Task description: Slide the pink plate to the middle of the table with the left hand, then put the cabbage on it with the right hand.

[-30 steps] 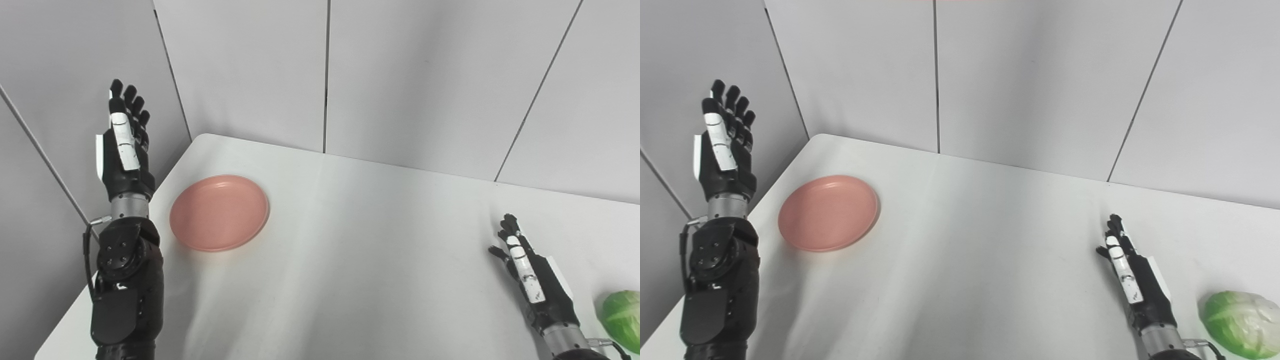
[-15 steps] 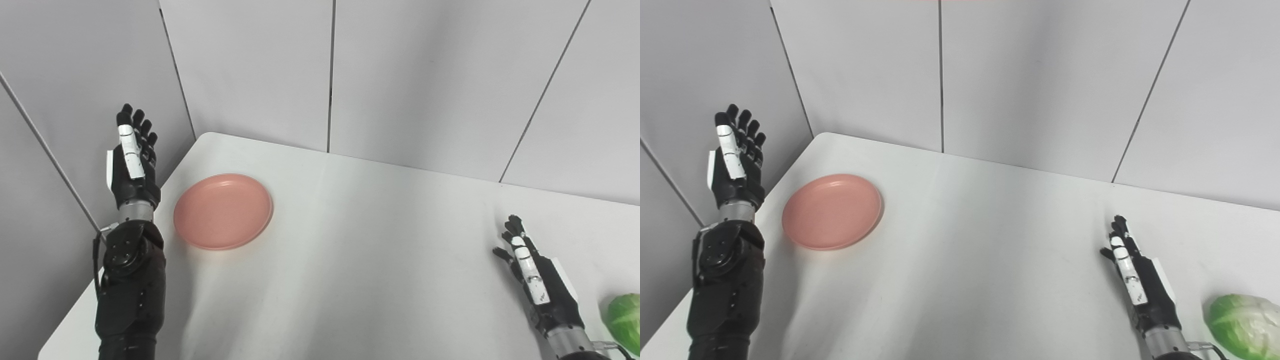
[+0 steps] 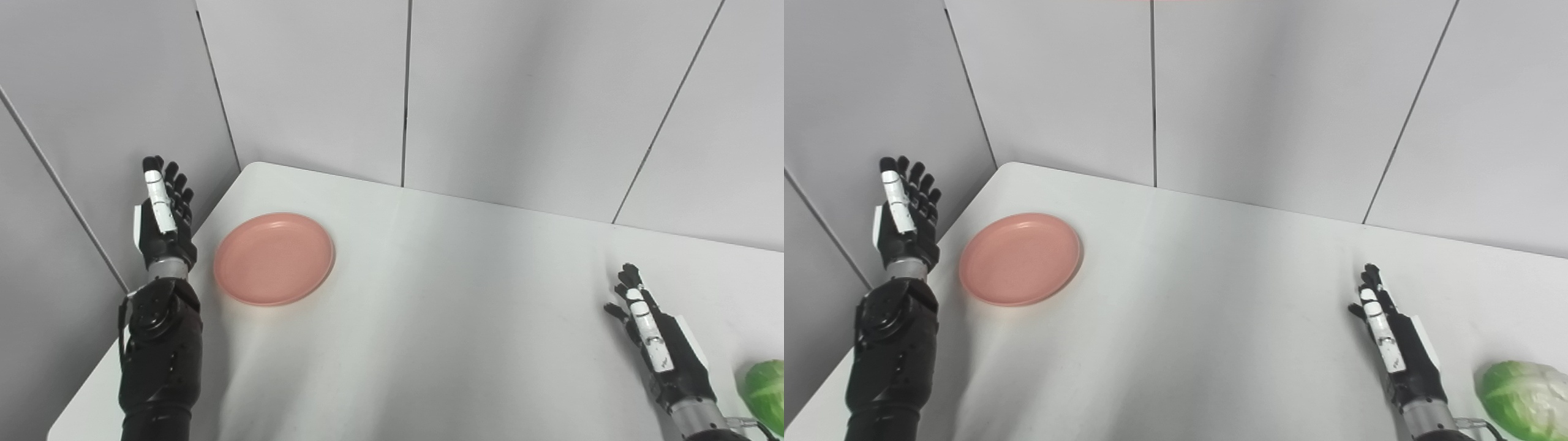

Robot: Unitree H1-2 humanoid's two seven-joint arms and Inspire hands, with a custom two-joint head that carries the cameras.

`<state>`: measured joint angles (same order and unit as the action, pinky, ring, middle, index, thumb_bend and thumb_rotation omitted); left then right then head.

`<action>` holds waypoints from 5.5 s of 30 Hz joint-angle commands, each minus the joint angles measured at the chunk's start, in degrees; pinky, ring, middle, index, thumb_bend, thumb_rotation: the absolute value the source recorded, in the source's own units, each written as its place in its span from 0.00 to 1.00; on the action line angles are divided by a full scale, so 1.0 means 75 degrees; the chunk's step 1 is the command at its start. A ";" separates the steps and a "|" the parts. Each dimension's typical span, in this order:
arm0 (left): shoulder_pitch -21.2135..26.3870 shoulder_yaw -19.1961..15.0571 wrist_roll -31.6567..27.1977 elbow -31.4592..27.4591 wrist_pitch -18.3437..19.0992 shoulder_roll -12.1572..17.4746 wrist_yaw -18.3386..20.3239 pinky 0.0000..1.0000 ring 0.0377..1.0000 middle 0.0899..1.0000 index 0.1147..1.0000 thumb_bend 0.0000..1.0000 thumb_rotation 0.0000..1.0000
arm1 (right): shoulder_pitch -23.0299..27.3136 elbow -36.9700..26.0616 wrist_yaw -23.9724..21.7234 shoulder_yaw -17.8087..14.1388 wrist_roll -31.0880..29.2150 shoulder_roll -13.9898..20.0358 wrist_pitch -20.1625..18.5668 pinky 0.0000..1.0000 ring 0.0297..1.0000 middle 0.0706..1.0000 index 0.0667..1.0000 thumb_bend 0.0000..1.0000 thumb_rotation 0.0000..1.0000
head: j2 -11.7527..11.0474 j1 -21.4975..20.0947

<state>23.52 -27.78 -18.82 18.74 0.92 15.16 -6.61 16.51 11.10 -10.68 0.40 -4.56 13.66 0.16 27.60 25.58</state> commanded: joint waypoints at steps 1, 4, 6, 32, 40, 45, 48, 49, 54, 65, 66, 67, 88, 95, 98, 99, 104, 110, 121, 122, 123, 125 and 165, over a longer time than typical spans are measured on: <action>0.0313 -0.0061 -0.0029 -0.0038 -0.0312 0.0316 0.0002 1.00 1.00 1.00 1.00 0.82 1.00 | 0.0012 -0.0058 -0.0066 -0.0002 0.0033 0.0055 -0.0176 1.00 1.00 1.00 1.00 0.26 1.00 | 0.0016 -0.0003; 0.0330 -0.0092 -0.0093 0.0150 -0.0332 0.0344 0.0044 1.00 1.00 1.00 1.00 0.83 1.00 | 0.0017 -0.0069 -0.0056 0.0005 0.0064 0.0064 -0.0205 1.00 0.99 1.00 1.00 0.25 1.00 | 0.0016 -0.0003; 0.0333 -0.0116 -0.0162 0.0256 -0.0316 0.0347 0.0080 1.00 1.00 1.00 1.00 0.82 1.00 | 0.0021 -0.0050 -0.0095 0.0002 0.0033 0.0070 -0.0173 1.00 0.99 1.00 1.00 0.25 1.00 | 0.0025 0.0000; 0.0754 0.0208 -0.0515 0.2293 -0.0527 0.0276 0.0625 1.00 0.98 0.98 0.99 0.82 0.99 | 0.0016 -0.0077 -0.0100 0.0017 0.0061 0.0074 -0.0244 1.00 0.99 1.00 1.00 0.28 1.00 | 0.0096 -0.0087; 0.0784 0.0624 -0.0461 0.2608 -0.0315 0.0202 0.0865 1.00 1.00 1.00 1.00 0.78 1.00 | -0.0009 -0.0191 -0.0090 0.0014 0.0029 0.0045 -0.0350 1.00 1.00 1.00 1.00 0.29 1.00 | 0.0121 -0.0134; 0.0824 0.0942 -0.0434 0.2926 -0.0531 0.0160 0.1249 1.00 1.00 0.99 1.00 0.78 1.00 | 0.0005 -0.0163 -0.0082 0.0086 0.0174 0.0090 -0.0294 1.00 0.99 1.00 1.00 0.28 1.00 | 0.0101 -0.0159; 0.0781 0.1122 -0.0352 0.2793 -0.0505 0.0057 0.1260 1.00 0.98 0.98 0.99 0.76 1.00 | -0.0010 -0.0158 -0.0072 0.0061 0.0138 0.0060 -0.0268 1.00 0.99 1.00 1.00 0.29 1.00 | 0.0098 -0.0162; 0.0769 0.1223 -0.0295 0.2732 -0.0430 0.0021 0.1229 1.00 0.98 0.98 0.99 0.76 1.00 | -0.0019 -0.0165 -0.0067 0.0050 0.0117 0.0045 -0.0280 1.00 0.99 1.00 1.00 0.29 1.00 | 0.0106 -0.0172; 0.0657 0.1533 -0.0225 0.2365 -0.0115 -0.0180 0.1206 0.99 0.98 0.98 0.98 0.79 1.00 | -0.0026 -0.0114 -0.0052 -0.0005 0.0008 -0.0008 -0.0249 1.00 1.00 1.00 1.00 0.30 1.00 | 0.0121 -0.0198; 0.0516 0.2054 -0.0028 0.1807 0.0303 -0.0403 0.1271 0.98 0.97 0.97 0.97 0.82 1.00 | -0.0024 -0.0131 -0.0047 0.0085 0.0190 0.0040 -0.0231 1.00 0.98 0.99 1.00 0.29 1.00 | 0.0146 -0.0329; 0.0489 0.2099 -0.0025 0.1717 0.0374 -0.0422 0.1300 0.98 0.97 0.97 0.98 0.82 1.00 | -0.0022 -0.0101 -0.0051 0.0081 0.0180 0.0032 -0.0183 1.00 0.98 0.99 1.00 0.29 1.00 | 0.0151 -0.0355; 0.0471 0.2146 -0.0017 0.1645 0.0449 -0.0439 0.1316 0.98 0.97 0.97 0.98 0.82 1.00 | -0.0020 -0.0072 -0.0060 0.0092 0.0199 0.0040 -0.0112 1.00 0.98 0.99 1.00 0.30 1.00 | 0.0151 -0.0355; 0.0096 0.3317 0.0461 0.0108 0.1241 -0.0799 0.1666 0.95 0.96 0.96 0.96 0.81 1.00 | -0.0098 -0.0204 0.0021 0.0182 0.0588 0.0033 -0.0227 0.97 0.97 0.98 1.00 0.33 1.00 | 0.0259 -0.0776; -0.0051 0.3622 0.0632 -0.0481 0.1553 -0.0887 0.1796 0.97 0.97 0.97 0.98 0.81 1.00 | -0.0066 -0.0100 0.0039 0.0202 0.0630 -0.0001 -0.0088 0.95 0.95 0.97 0.99 0.33 1.00 | 0.0298 -0.0976; -0.0155 0.3811 0.0775 -0.0844 0.1682 -0.0909 0.1840 0.97 0.97 0.97 0.98 0.81 1.00 | -0.0093 -0.0185 0.0083 0.0232 0.0693 -0.0027 -0.0192 0.95 0.95 0.97 0.99 0.33 1.00 | 0.0317 -0.1157; -0.0189 0.3871 0.0813 -0.0975 0.1755 -0.0915 0.1859 0.98 0.97 0.97 0.98 0.81 1.00 | -0.0100 -0.0187 0.0096 0.0238 0.0708 -0.0034 -0.0179 0.94 0.95 0.96 0.98 0.33 1.00 | 0.0317 -0.1157; -0.0359 0.4263 0.1008 -0.1683 0.2088 -0.1046 0.1997 0.99 0.97 0.97 0.99 0.80 1.00 | -0.0099 -0.0121 0.0158 0.0229 0.0718 -0.0094 -0.0173 0.93 0.94 0.95 0.97 0.33 1.00 | 0.0361 -0.1408; -0.0522 0.4655 0.1148 -0.1679 0.1912 -0.1325 0.2313 1.00 0.99 1.00 1.00 0.75 1.00 | -0.0122 -0.0194 0.0193 0.0297 0.0816 -0.0120 -0.0261 0.93 0.94 0.96 0.97 0.35 1.00 | 0.0429 -0.1616; -0.0857 0.4934 0.1377 -0.1624 0.1715 -0.1633 0.2460 0.99 0.99 1.00 1.00 0.75 1.00 | -0.0140 -0.0307 0.0340 0.0453 0.1107 -0.0218 -0.0290 0.88 0.91 0.93 0.94 0.38 1.00 | 0.0612 -0.2331; -0.0885 0.4966 0.1368 -0.1618 0.1710 -0.1652 0.2504 0.99 0.98 1.00 1.00 0.76 1.00 | -0.0132 -0.0327 0.0314 0.0467 0.1109 -0.0215 -0.0341 0.89 0.91 0.93 0.95 0.38 1.00 | 0.0612 -0.2331; -0.0917 0.4987 0.1345 -0.1637 0.1726 -0.1665 0.2544 0.98 0.98 0.99 1.00 0.77 1.00 | -0.0125 -0.0346 0.0302 0.0482 0.1114 -0.0222 -0.0382 0.90 0.92 0.94 0.95 0.39 1.00 | 0.0628 -0.2425; -0.0976 0.5055 0.1357 -0.1722 0.1784 -0.1674 0.2586 0.96 0.98 0.99 1.00 0.77 1.00 | -0.0118 -0.0367 0.0360 0.0495 0.1167 -0.0261 -0.0458 0.89 0.92 0.93 0.95 0.39 1.00 | 0.0647 -0.2520; -0.1370 0.4867 0.1259 -0.1343 0.0929 -0.1671 0.2778 0.98 0.99 1.00 1.00 0.75 1.00 | 0.0064 -0.0806 0.1095 0.0417 0.1891 -0.0556 -0.0280 0.86 0.89 0.91 0.91 0.72 1.00 | 0.0739 -0.4294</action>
<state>13.40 8.83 -9.52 7.51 7.82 2.79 13.82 15.95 7.32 -3.61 3.44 7.70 8.95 -2.15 33.13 -5.71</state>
